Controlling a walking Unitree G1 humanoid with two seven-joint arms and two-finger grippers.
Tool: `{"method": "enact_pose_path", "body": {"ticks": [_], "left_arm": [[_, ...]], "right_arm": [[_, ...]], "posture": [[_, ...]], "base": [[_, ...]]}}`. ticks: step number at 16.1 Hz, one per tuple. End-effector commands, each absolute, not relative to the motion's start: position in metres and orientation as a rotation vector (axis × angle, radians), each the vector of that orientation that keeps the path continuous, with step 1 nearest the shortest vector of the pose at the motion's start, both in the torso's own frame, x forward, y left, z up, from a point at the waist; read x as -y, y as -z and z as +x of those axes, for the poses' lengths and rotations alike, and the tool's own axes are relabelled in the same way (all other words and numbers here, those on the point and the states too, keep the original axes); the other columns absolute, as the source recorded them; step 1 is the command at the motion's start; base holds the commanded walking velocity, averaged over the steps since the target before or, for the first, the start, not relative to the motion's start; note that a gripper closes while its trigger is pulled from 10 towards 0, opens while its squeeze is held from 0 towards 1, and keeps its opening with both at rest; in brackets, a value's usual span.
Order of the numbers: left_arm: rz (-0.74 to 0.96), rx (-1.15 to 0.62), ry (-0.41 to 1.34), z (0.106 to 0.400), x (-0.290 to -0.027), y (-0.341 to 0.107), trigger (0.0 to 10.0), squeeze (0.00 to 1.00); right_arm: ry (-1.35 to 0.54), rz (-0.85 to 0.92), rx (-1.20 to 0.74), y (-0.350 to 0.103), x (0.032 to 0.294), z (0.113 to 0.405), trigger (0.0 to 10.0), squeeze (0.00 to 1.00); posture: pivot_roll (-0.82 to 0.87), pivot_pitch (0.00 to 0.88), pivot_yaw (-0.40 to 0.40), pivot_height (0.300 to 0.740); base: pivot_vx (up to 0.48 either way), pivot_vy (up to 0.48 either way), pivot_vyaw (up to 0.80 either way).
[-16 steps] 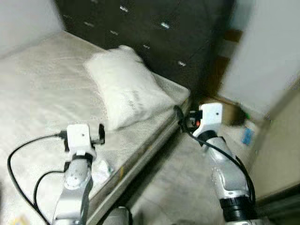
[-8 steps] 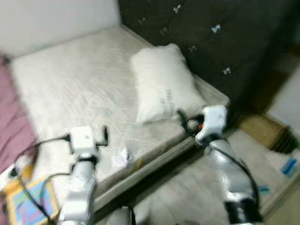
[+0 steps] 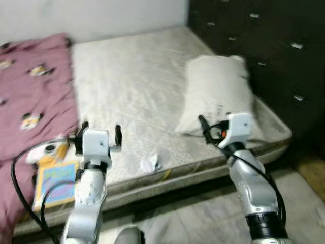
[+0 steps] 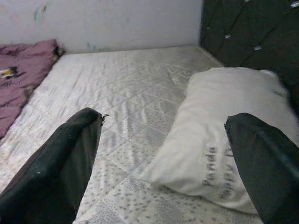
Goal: Clean up the room
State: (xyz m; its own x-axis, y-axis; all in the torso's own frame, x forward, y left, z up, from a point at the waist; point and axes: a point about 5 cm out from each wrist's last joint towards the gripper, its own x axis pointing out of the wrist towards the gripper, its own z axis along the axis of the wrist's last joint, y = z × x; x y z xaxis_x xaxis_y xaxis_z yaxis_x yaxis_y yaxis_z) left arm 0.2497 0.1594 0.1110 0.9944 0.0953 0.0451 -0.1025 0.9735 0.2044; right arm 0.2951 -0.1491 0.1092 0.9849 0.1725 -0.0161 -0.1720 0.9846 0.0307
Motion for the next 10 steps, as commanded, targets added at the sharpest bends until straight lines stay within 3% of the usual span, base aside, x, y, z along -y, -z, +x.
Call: {"method": "enact_pose_path", "body": {"ticks": [1,3,4,7,8,9,10], "left_arm": [[0.229,-0.093,-0.115,0.252,-0.17,-0.09,10.0,0.0],[0.201,-0.228,-0.198,0.272,-0.203,-0.069,10.0,0.0],[0.198,-0.202,-0.211,0.279,-0.21,-0.076,10.0,0.0],[0.18,-0.126,-0.163,0.278,-0.202,-0.088,10.0,0.0],[0.143,-0.106,-0.11,0.269,-0.192,-0.085,10.0,0.0],[0.102,-0.093,-0.061,0.257,-0.181,-0.083,10.0,0.0],[0.099,-0.088,-0.036,0.247,-0.175,-0.082,10.0,0.0]], "right_arm": [[-0.185,0.042,-0.019,-0.108,0.144,0.295,10.0,1.0],[-0.196,0.036,-0.017,-0.107,0.143,0.298,10.0,1.0],[-0.197,0.037,-0.015,-0.108,0.143,0.299,10.0,1.0],[-0.178,0.04,-0.012,-0.11,0.146,0.301,10.0,1.0],[-0.177,0.031,-0.021,-0.109,0.146,0.299,10.0,0.65],[-0.183,0.042,-0.019,-0.11,0.146,0.295,10.0,0.37],[-0.19,0.051,-0.024,-0.11,0.146,0.291,10.0,0.0]], "posture": [[0.0,0.048,0.004,0.74],[0.0,0.038,0.005,0.74],[0.0,0.034,0.01,0.74],[0.0,0.033,0.017,0.74],[-0.01,0.034,0.018,0.74],[0.0,0.036,0.016,0.74],[0.0,0.038,0.014,0.74]], "base": [[0.0,0.0,0.0],[0.0,0.0,0.0],[0.0,0.0,0.0],[0.0,0.0,0.0],[0.0,0.0,0.0],[0.0,0.0,0.0],[0.0,0.0,0.0]]}}
